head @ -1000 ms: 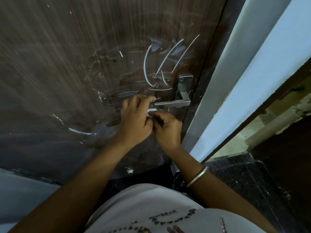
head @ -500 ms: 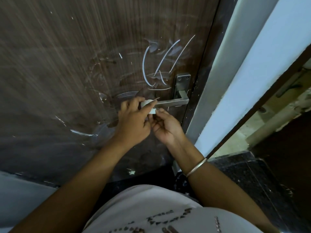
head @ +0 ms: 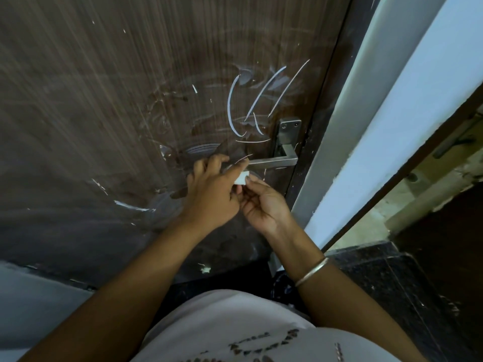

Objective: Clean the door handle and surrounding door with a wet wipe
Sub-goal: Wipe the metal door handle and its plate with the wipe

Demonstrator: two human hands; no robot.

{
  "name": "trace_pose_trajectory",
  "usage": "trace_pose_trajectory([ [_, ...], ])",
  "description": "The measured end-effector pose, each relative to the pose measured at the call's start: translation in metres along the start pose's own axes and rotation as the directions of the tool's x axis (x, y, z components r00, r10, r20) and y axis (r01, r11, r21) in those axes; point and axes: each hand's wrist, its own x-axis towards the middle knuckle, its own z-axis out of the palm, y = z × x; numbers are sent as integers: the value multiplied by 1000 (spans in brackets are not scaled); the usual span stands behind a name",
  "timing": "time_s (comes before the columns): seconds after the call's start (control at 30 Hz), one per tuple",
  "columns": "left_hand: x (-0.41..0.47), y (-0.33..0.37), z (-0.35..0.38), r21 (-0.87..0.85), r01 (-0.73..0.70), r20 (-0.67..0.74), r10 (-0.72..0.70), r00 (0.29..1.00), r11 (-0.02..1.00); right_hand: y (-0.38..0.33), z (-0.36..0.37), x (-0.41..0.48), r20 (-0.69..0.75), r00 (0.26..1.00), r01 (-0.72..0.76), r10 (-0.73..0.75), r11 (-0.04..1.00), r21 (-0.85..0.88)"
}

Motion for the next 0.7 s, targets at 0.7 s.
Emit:
trace_pose_trajectory([
  [0.7, 2, 2, -1, 156, -39, 60, 30, 998, 987, -9, -5, 1, -86, 979, 175, -186, 977, -121],
])
